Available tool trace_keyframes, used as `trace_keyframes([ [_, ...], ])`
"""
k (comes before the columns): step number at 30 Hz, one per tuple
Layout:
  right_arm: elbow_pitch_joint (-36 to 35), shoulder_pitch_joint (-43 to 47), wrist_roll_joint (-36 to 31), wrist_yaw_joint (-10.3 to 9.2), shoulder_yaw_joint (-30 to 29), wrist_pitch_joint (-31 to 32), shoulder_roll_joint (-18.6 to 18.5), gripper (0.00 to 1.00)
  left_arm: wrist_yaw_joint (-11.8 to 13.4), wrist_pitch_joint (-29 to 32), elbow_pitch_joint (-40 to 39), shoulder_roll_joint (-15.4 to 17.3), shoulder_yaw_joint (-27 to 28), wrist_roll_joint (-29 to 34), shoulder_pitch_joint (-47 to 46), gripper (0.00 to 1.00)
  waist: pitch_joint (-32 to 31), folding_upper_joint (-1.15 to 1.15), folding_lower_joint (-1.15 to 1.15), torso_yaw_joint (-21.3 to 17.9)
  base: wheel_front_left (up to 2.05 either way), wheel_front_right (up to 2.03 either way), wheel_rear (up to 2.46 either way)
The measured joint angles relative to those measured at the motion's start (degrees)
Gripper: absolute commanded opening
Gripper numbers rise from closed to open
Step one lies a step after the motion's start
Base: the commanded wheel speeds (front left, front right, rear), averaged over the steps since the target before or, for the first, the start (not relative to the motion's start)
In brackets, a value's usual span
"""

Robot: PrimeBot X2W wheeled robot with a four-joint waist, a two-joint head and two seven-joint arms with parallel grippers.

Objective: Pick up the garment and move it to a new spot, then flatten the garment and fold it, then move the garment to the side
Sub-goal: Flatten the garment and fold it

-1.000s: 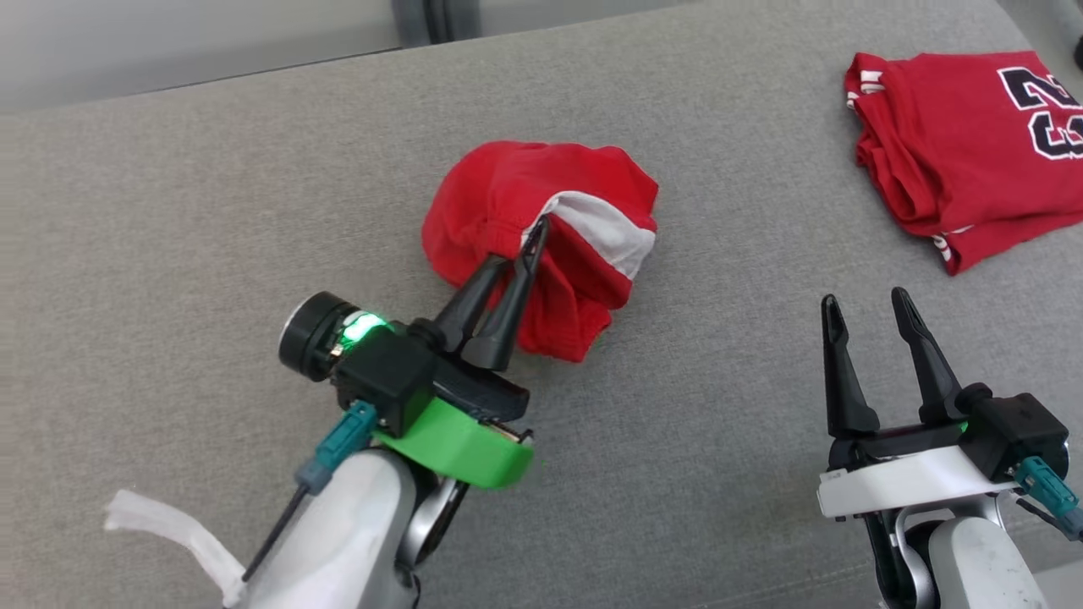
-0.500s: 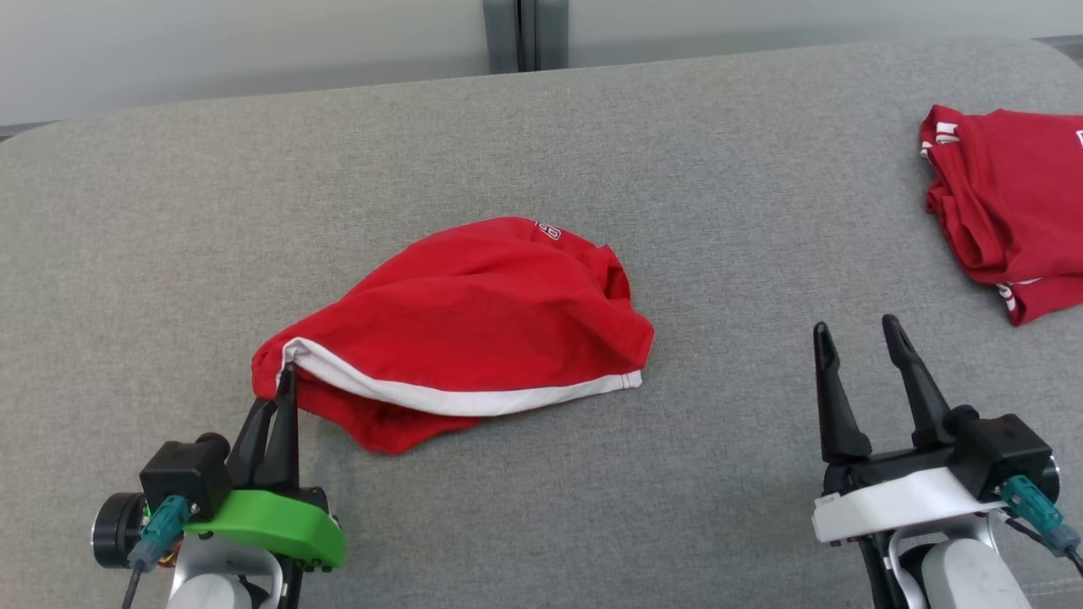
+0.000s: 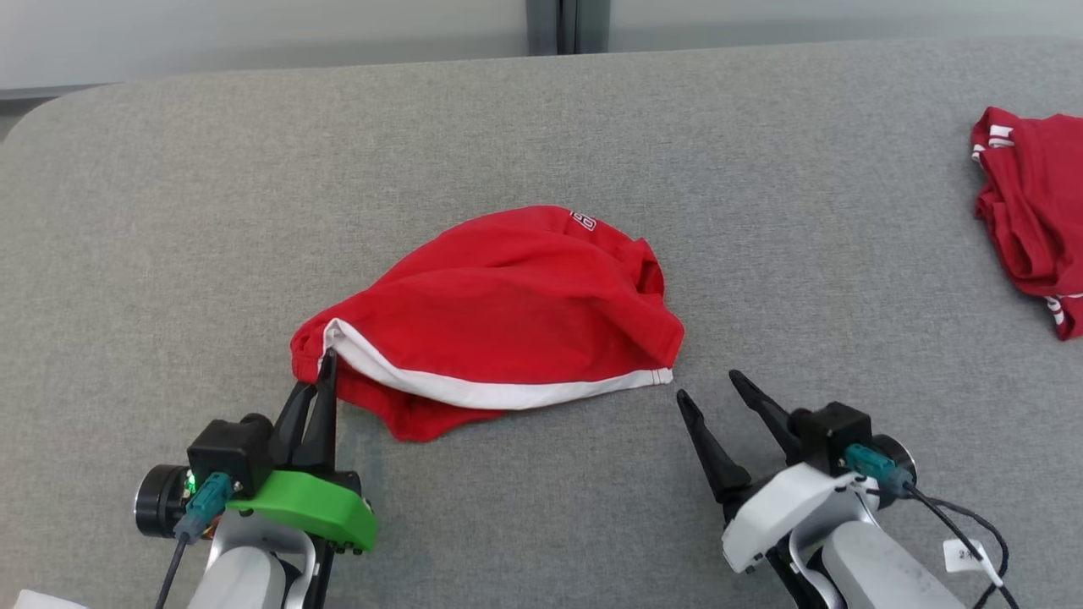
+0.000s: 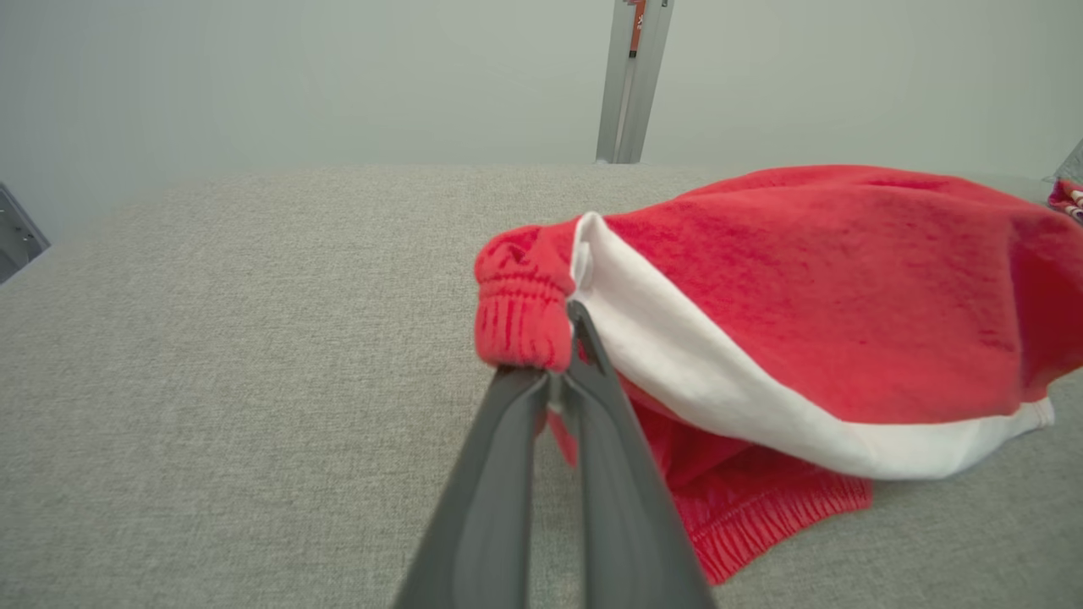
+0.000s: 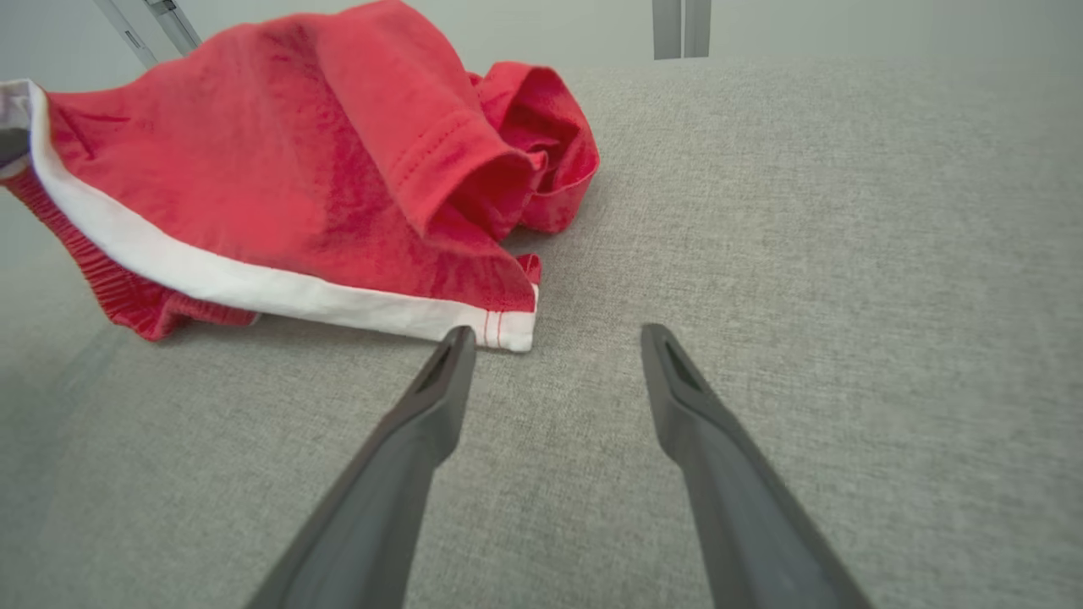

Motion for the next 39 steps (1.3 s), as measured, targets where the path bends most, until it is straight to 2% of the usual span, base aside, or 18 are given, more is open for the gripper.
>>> trace_keyframes([
  [6, 7.6, -5.7, 3.4, 0.00, 5.6, 0.0, -1.2, 1.00, -1.0, -0.7, 1.7, -0.5, -1.3, 0.5, -1.4, 0.00, 0.9, 0.00, 0.00, 1.8, 0.00, 0.00, 0.00],
  [7, 8.3, -6.5, 3.8, 0.00, 5.8, 0.0, -1.3, 0.95, -1.2, -0.7, 1.9, -0.6, -1.5, 0.6, -1.7, 0.00, 1.0, 0.00, 0.00, 2.1, 0.00, 0.00, 0.00],
  [8, 8.9, -7.0, 4.2, 0.00, 6.2, 0.0, -1.4, 0.84, -1.3, -0.7, 2.0, -0.7, -1.7, 0.6, -1.9, 0.00, 1.1, 0.00, 0.00, 2.4, 0.00, 0.00, 0.00],
  [9, 9.5, -7.5, 4.7, 0.00, 6.5, 0.0, -1.5, 0.80, -1.4, -0.9, 2.1, -0.8, -1.9, 0.7, -2.1, 0.00, 1.2, 0.00, 0.00, 2.7, 0.00, 0.00, 0.00],
  [11, 10.2, -8.2, 5.0, 0.00, 6.7, 0.0, -1.5, 0.84, -1.4, -1.1, 2.2, -0.9, -2.0, 1.0, -2.5, 0.00, 1.6, 0.00, 0.00, 3.1, 0.00, 0.00, 0.00],
  [12, 10.4, -8.5, 5.1, 0.00, 7.0, 0.0, -1.6, 0.79, -1.4, -1.2, 2.2, -0.9, -2.1, 1.1, -2.6, 0.00, 1.8, 0.00, 0.00, 3.2, 0.00, 0.00, 0.00],
  [13, 10.6, -9.0, 5.2, 0.00, 7.2, 0.0, -1.5, 0.71, -1.4, -1.2, 2.1, -0.9, -2.2, 1.1, -2.8, 0.00, 2.0, 0.00, 0.00, 3.4, 0.00, 0.00, 0.00],
  [15, 10.8, -9.5, 5.2, 0.00, 7.4, 0.0, -1.6, 0.27, -1.5, -1.2, 2.1, -0.8, -2.3, 1.5, -3.1, 0.00, 2.5, 0.00, 0.00, 3.6, 0.00, 0.00, 0.00],
  [16, 10.8, -9.7, 5.2, 0.00, 7.5, 0.0, -1.6, 0.00, -1.6, -1.2, 2.2, -0.8, -2.4, 1.5, -3.2, 0.00, 2.7, 0.00, 0.00, 3.7, 0.00, 0.00, 0.00],
  [22, 8.8, -9.8, 5.3, 0.01, 7.6, 0.0, -2.6, 0.00, -2.0, -1.5, 2.8, 0.5, -2.5, 2.2, -3.4, 0.00, 3.1, 0.00, 0.00, 3.6, 0.00, 0.00, 0.00],
  [26, 3.6, -8.7, 4.7, 0.01, 5.7, 0.0, -5.0, 0.00, -3.8, -1.7, 1.9, 2.8, -3.1, 2.7, -3.3, 0.00, 2.1, 0.00, 0.00, 2.6, 0.00, 0.00, 0.00],
  [30, -2.2, -7.4, 4.5, 0.01, 2.8, 0.0, -8.6, 0.00, -6.0, -0.8, -1.7, 6.4, -4.6, 3.2, -3.3, 0.00, 0.5, 0.00, 0.00, 1.1, 0.00, 0.00, 0.00],
  [34, -7.7, -7.4, 4.8, 0.03, -1.3, 0.0, -13.8, 0.00, -7.9, 2.6, -8.8, 11.5, -8.7, 3.4, -3.9, 0.00, -1.2, 0.00, 0.00, -0.8, 0.00, 0.00, 0.00],
  [37, -11.2, -7.5, 5.6, 0.04, -3.1, 0.0, -17.4, 0.00, -8.3, 6.3, -16.1, 15.7, -12.5, 0.8, -6.1, 0.00, -2.3, 0.00, 0.00, -2.2, 0.00, 0.00, 0.00],
  [39, -13.3, -7.9, 6.7, 0.04, -4.0, 0.0, -20.0, 0.00, -8.3, 9.2, -22.2, 19.2, -17.6, -3.4, -8.5, 0.00, -3.0, 0.00, 0.00, -3.2, 0.00, 0.00, 0.00],
])
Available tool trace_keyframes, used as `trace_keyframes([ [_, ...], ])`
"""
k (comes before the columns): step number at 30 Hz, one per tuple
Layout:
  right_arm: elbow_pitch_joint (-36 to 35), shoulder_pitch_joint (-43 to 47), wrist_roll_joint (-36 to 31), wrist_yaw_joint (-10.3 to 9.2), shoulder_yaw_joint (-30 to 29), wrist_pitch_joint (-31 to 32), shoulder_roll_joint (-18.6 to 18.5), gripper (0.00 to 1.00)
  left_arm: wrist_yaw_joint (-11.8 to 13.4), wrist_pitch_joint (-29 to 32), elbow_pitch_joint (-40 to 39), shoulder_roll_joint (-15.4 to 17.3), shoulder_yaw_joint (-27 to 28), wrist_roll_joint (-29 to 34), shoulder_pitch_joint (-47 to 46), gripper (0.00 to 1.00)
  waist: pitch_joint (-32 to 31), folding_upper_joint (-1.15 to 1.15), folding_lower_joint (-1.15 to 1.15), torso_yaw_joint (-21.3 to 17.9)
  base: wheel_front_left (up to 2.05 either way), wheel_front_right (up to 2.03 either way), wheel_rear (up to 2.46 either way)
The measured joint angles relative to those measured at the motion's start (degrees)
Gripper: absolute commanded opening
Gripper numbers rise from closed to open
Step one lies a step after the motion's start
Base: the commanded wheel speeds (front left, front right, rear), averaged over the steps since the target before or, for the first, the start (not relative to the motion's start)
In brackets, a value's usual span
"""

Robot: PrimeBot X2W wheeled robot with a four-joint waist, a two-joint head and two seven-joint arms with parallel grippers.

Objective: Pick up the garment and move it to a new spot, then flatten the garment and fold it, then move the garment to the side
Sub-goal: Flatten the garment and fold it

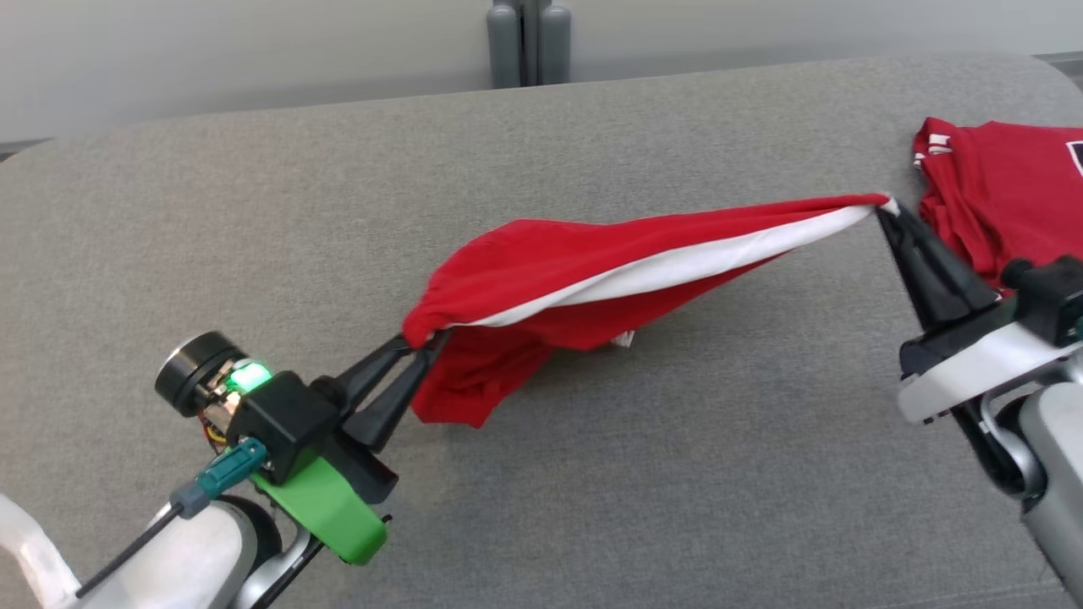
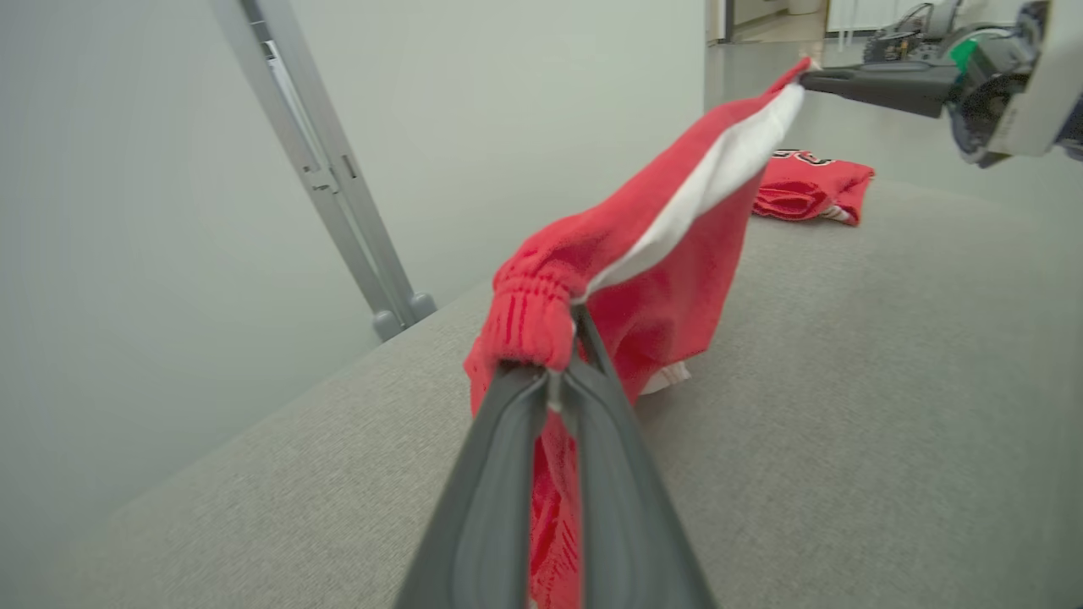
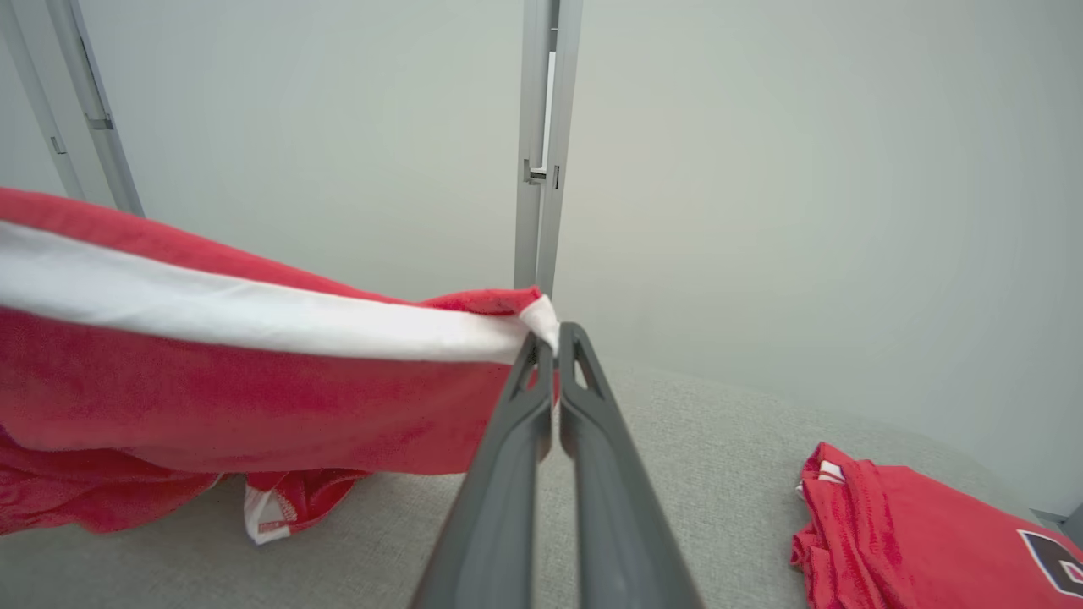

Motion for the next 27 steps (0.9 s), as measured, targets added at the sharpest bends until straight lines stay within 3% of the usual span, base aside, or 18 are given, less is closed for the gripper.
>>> trace_keyframes([
  [2, -2.2, -1.3, 2.2, 0.00, -0.5, 0.0, -2.7, 0.00, -0.2, 3.6, -5.9, 3.8, -4.4, -4.3, -4.4, 0.00, -0.5, 0.00, 0.00, -1.1, 0.00, 0.00, 0.00],
  [5, -4.7, -4.9, 4.2, 0.00, -0.9, 0.7, -5.8, 0.00, -0.2, 6.4, -10.7, 7.8, -6.3, -9.1, -13.1, 0.00, -0.6, 0.00, 0.00, -2.5, 0.00, 0.00, 0.00],
  [11, -4.9, -16.2, 5.6, 0.00, -1.8, 3.5, -9.6, 0.00, -0.2, 9.1, -8.9, 8.9, -11.2, -15.6, -32.8, 0.00, 1.9, 0.00, 0.00, -4.1, 0.00, 0.00, 0.00],
  [15, -0.9, -25.1, 6.0, 0.00, -2.4, 4.4, -10.3, 0.00, -0.2, 8.4, -0.5, 6.1, -14.5, -18.5, -45.7, 0.00, 5.3, 0.00, 0.00, -4.7, 0.00, 0.00, 0.00],
  [20, 5.8, -36.7, 3.4, 0.00, -4.8, 3.3, -10.1, 0.00, -0.2, 3.3, 12.5, -0.3, -19.2, -17.1, -61.8, 0.00, 10.8, 0.00, 0.00, -5.1, 0.00, 0.00, 0.00],
  [24, 9.5, -45.6, -0.2, 0.00, -7.4, 1.1, -9.5, 0.00, -0.2, -4.8, 24.1, -5.5, -23.5, -10.6, -74.2, 0.00, 15.6, 0.00, 0.00, -5.7, 0.00, 0.00, 0.00],
  [27, 9.6, -49.5, -2.5, 0.00, -9.7, 0.3, -8.6, 0.00, 0.2, -10.1, 31.2, -8.2, -23.2, -4.8, -81.1, 0.00, 19.1, 0.00, 0.00, -6.2, 0.00, 0.00, 0.00],
])
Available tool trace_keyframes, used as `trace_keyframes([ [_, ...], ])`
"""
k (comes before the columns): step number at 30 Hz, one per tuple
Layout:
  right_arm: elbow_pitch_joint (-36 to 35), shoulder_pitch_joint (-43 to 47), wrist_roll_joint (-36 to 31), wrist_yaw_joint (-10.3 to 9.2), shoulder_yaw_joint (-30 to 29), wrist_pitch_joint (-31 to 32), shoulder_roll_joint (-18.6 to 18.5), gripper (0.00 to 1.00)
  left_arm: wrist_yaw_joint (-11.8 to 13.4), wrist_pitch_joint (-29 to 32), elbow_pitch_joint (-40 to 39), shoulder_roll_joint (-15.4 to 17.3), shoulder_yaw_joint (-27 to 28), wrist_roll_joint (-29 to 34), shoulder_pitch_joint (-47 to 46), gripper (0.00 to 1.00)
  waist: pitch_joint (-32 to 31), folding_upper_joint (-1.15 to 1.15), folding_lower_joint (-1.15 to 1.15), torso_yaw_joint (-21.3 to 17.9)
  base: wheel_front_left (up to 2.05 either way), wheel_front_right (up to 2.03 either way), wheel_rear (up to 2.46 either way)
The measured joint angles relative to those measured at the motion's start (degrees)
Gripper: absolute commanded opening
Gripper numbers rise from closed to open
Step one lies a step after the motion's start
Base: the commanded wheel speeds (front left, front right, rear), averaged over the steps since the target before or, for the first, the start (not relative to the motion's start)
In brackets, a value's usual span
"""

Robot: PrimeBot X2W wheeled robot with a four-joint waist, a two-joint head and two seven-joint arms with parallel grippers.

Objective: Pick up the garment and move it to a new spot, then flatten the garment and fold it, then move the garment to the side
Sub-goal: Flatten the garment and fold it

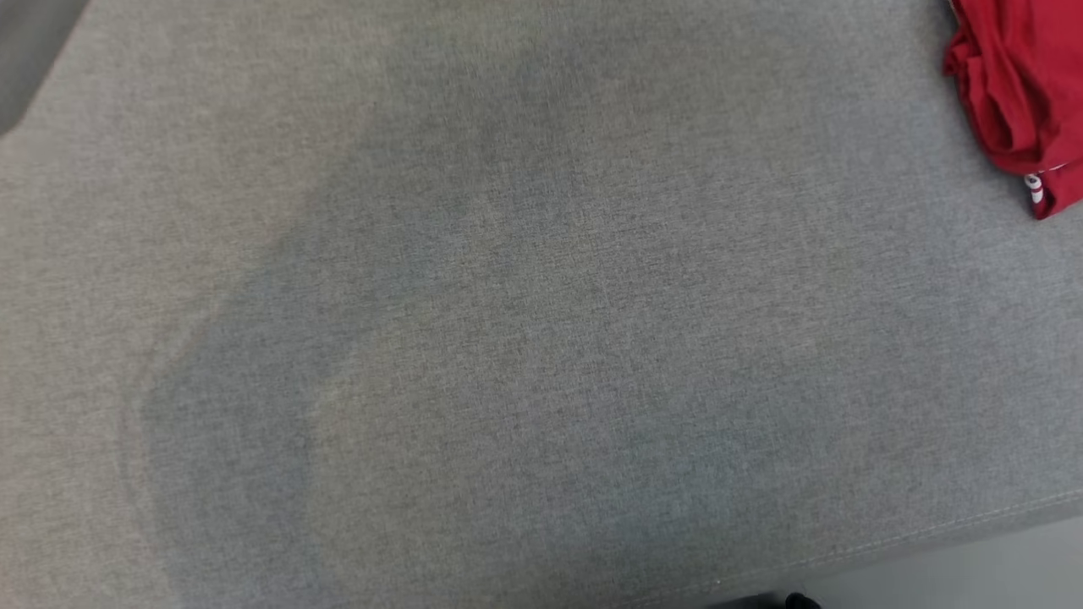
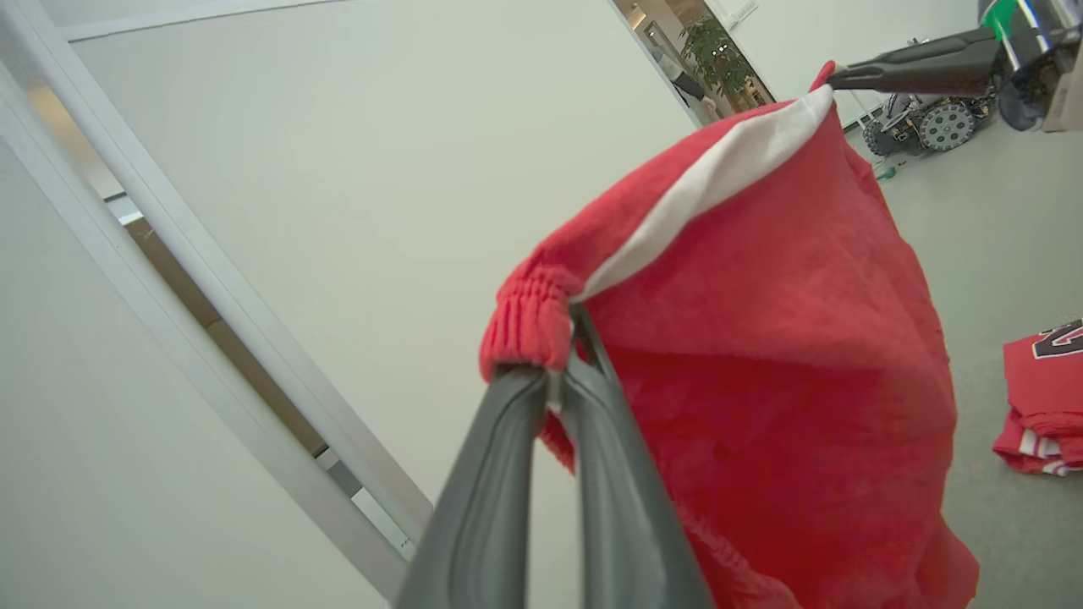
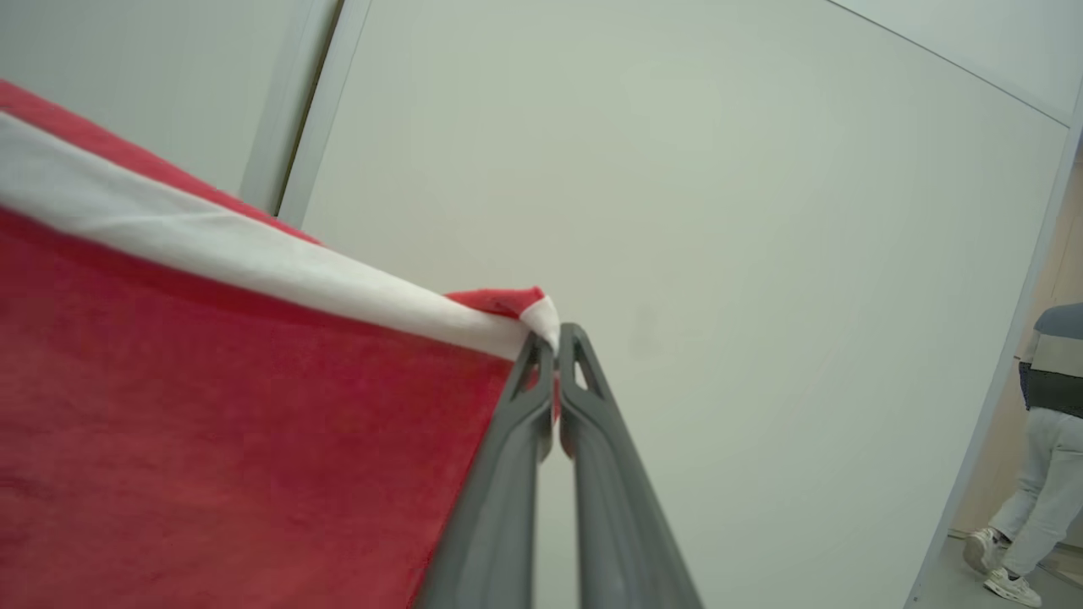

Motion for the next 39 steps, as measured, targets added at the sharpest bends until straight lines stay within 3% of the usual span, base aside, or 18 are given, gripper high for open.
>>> trace_keyframes([
  [2, -2.3, -0.4, -2.1, 0.00, -1.6, -0.2, 1.2, 0.00, 0.2, -0.9, 2.6, -1.1, 0.5, 2.9, -1.4, 0.00, 2.4, 0.00, 0.00, -0.4, 0.00, 0.00, 0.00],
  [5, -7.4, 2.2, -5.6, -0.01, -2.7, -0.3, 2.3, 0.00, 0.5, -1.1, -0.3, -1.0, 2.6, 6.3, 1.0, 0.00, 5.5, 0.00, 0.01, -0.9, 0.00, 0.00, 0.00],
  [15, -21.9, 29.1, -10.7, 0.00, -9.6, -0.3, 8.9, 0.00, 0.1, -1.2, -13.7, 3.2, 5.2, 12.8, 31.6, 0.00, 9.5, 0.00, 0.00, -0.3, 0.00, 0.00, 0.00],
  [20, -27.4, 43.3, -11.4, 0.00, -14.5, -0.3, 12.5, 0.00, 1.8, -1.2, -19.5, 5.9, 7.0, 14.5, 47.4, 0.00, 6.7, 0.00, -0.01, 0.4, 0.00, 0.00, 0.00],
  [26, -29.2, 59.5, -9.7, 0.01, -16.4, -0.3, 15.5, 0.00, 3.1, -1.2, -22.4, 7.4, 7.8, 14.1, 64.0, 0.00, 0.8, 0.00, -0.01, 1.0, 0.00, 0.00, 0.00],
  [34, -31.4, 73.0, -6.6, 0.02, -15.6, 0.6, 14.0, 0.00, 3.0, -1.2, -22.6, 6.9, 7.8, 11.2, 78.6, 0.00, -7.2, 0.00, -0.01, 1.5, 0.00, 0.00, 0.00],
  [39, -36.4, 81.0, -5.5, 0.03, -16.2, 5.1, 12.3, 0.00, 2.7, -1.2, -23.1, 7.8, 6.6, 8.7, 84.9, 0.00, -11.4, 0.00, -0.01, 2.2, 0.00, 0.00, 0.00],
])
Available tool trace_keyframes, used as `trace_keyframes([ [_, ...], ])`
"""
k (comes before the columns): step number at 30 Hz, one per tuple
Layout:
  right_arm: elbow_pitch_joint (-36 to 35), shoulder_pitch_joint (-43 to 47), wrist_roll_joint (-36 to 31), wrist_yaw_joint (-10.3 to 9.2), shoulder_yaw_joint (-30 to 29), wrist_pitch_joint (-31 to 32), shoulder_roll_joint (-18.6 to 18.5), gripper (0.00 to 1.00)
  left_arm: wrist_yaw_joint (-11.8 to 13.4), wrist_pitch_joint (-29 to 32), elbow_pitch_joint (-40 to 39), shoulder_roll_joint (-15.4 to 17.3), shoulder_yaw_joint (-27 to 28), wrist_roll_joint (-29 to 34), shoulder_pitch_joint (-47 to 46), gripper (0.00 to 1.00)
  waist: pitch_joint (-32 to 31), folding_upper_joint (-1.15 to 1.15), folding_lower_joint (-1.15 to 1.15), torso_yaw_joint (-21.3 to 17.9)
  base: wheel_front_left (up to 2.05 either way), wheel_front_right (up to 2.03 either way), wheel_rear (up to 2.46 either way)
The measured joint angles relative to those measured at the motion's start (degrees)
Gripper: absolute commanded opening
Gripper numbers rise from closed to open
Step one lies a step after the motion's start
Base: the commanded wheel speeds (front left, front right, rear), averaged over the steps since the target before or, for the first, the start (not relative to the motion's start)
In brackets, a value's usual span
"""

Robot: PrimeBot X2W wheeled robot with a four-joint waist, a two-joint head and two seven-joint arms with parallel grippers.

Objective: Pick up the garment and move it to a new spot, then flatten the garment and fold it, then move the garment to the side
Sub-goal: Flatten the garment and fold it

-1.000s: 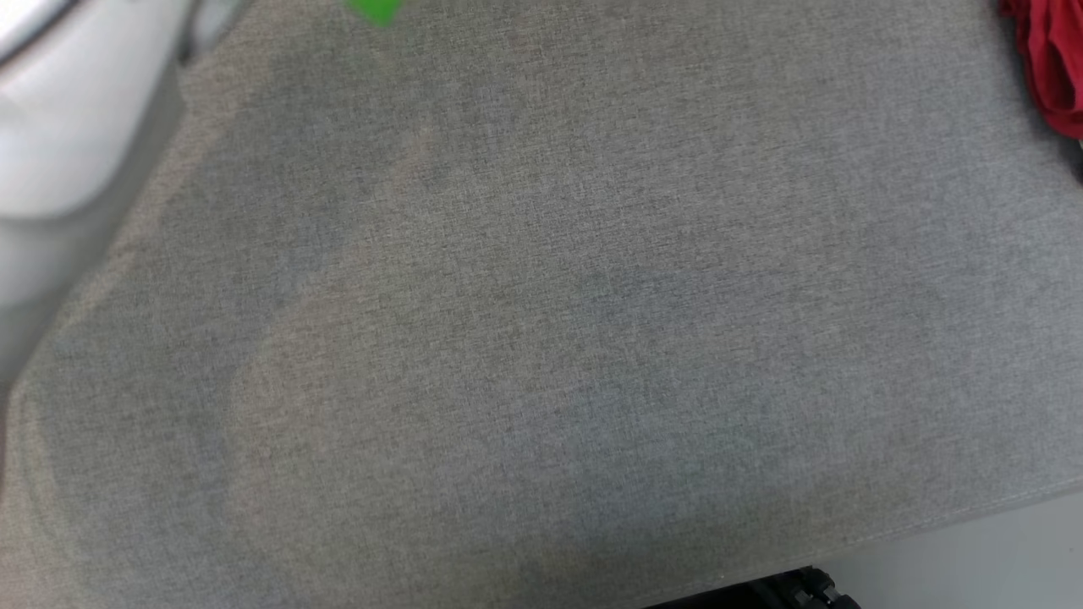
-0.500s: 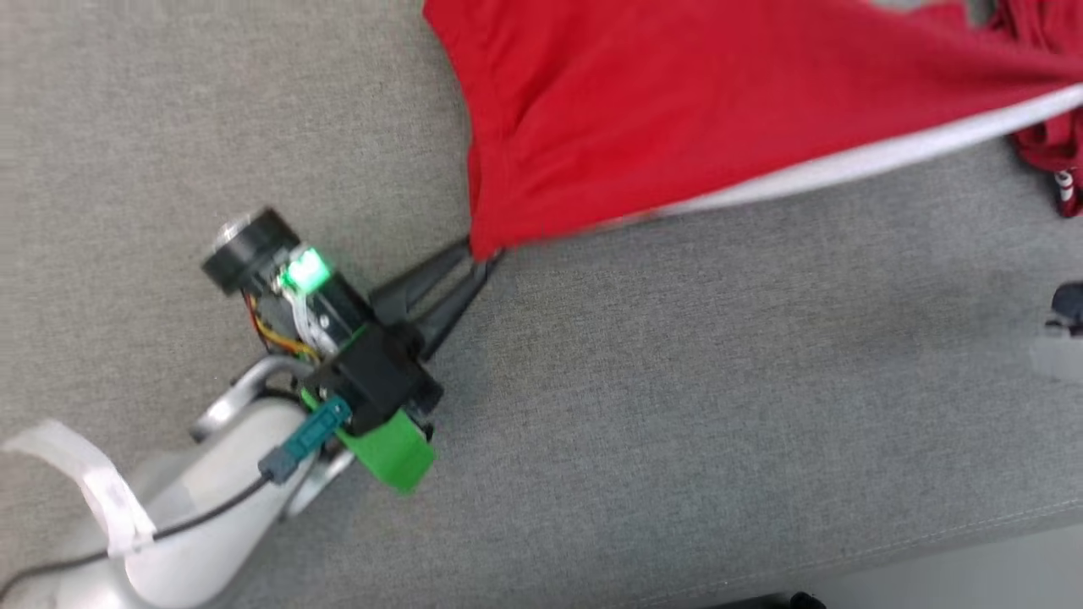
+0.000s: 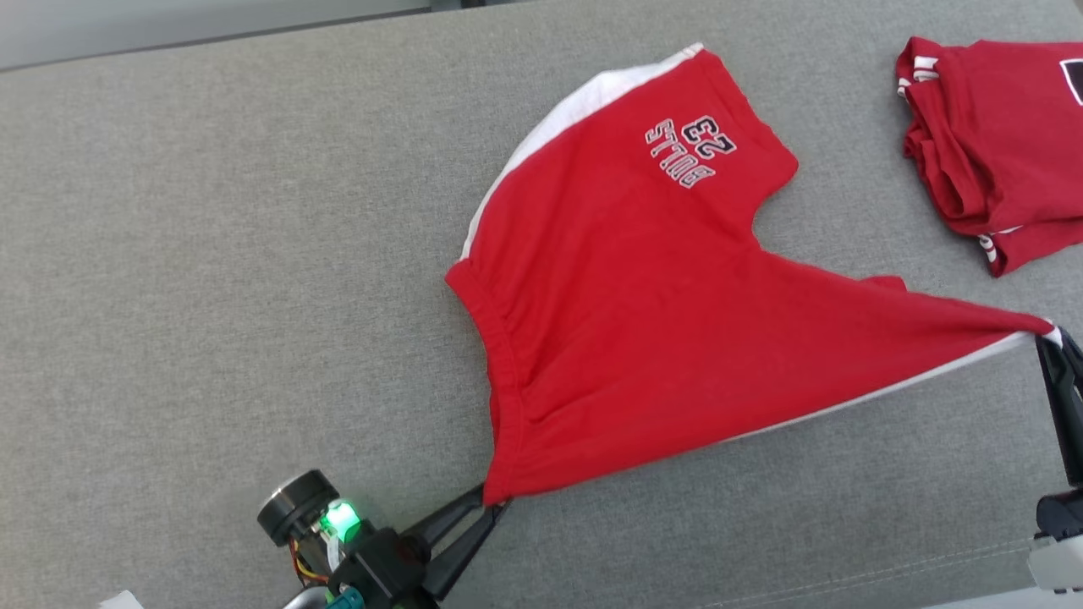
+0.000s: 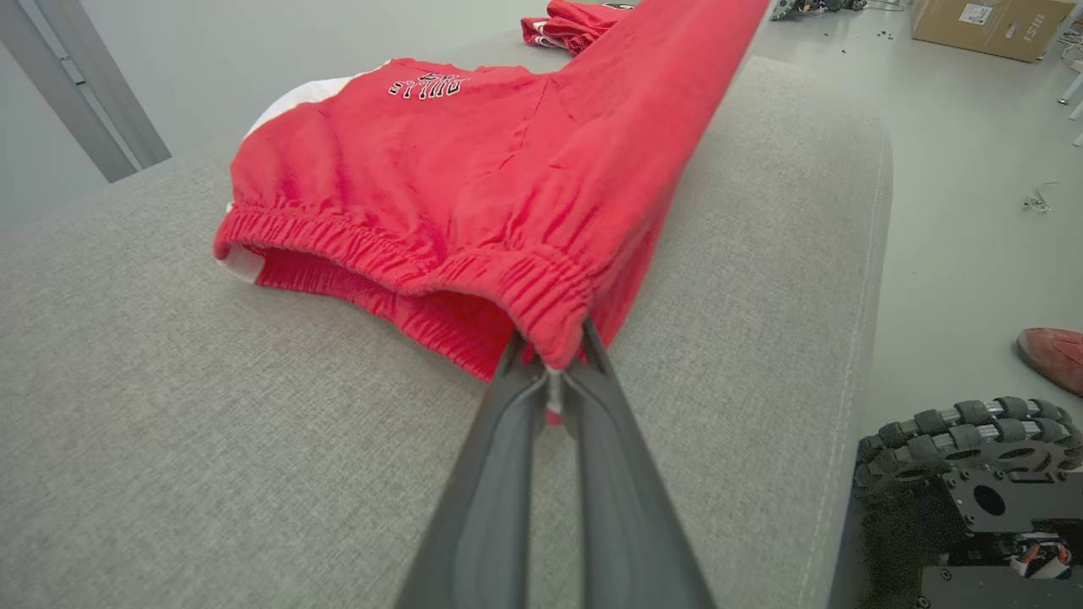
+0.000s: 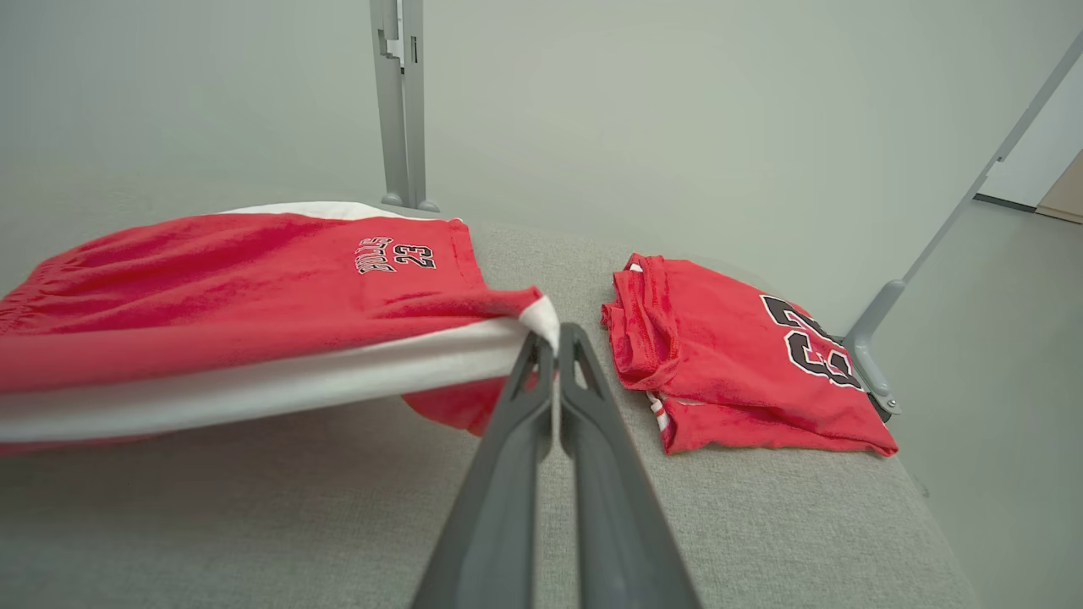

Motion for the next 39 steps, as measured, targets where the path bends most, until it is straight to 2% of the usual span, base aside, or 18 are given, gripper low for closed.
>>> trace_keyframes([
  [5, -5.2, 4.9, 0.9, -0.01, -1.2, 4.4, -1.3, 0.00, 0.0, 1.4, -3.3, 1.0, 0.0, -3.0, 2.6, 0.00, -2.0, 0.00, 0.00, 1.3, 0.00, 0.00, 0.00],
  [8, -5.9, 4.2, 1.1, -0.01, -1.6, 7.1, -3.1, 0.00, -0.3, 1.5, -4.8, -0.4, 1.1, -6.6, 2.5, 0.00, -2.2, 0.00, 0.00, 2.4, 0.00, 0.00, 0.00],
  [10, -4.8, 1.7, 2.7, -0.02, -1.6, 8.7, -4.4, 0.00, -1.0, 1.5, -5.1, -1.9, 1.5, -9.1, 1.7, 0.00, -2.2, 0.00, 0.00, 3.1, 0.00, 0.00, 0.00],
  [16, 1.9, -11.0, 4.8, -0.02, 2.2, 14.8, -11.9, 0.00, -2.6, 3.1, -3.5, -6.6, 1.7, -17.4, -7.0, 0.00, -0.3, 0.00, 0.00, 4.9, 0.00, 0.00, 0.00],
  [22, 8.4, -24.6, 8.4, -0.02, 10.7, 19.7, -21.4, 0.00, -2.8, 6.4, 1.6, -7.8, 0.0, -22.4, -16.6, 0.00, 2.5, 0.00, 0.00, 7.6, 0.00, 0.00, 0.00],
  [28, 13.1, -36.2, 12.7, -0.03, 22.0, 24.0, -28.6, 0.00, -2.9, 6.7, 6.3, -8.4, -2.4, -27.2, -23.6, 0.00, 5.3, 0.00, 0.00, 10.7, 0.00, 0.00, 0.00],
  [35, 18.7, -50.8, 16.6, -0.03, 34.4, 26.9, -32.8, 0.00, -2.9, 7.1, 10.9, -9.7, -6.4, -32.5, -30.5, 0.00, 8.8, 0.00, 0.00, 13.5, 0.00, 0.00, 0.00],
  [39, 23.0, -58.1, 17.9, -0.02, 39.8, 27.4, -33.3, 0.00, -2.9, 6.6, 12.9, -10.1, -9.0, -34.6, -34.4, 0.00, 10.8, 0.00, 0.00, 14.9, 0.00, 0.00, 0.00],
])
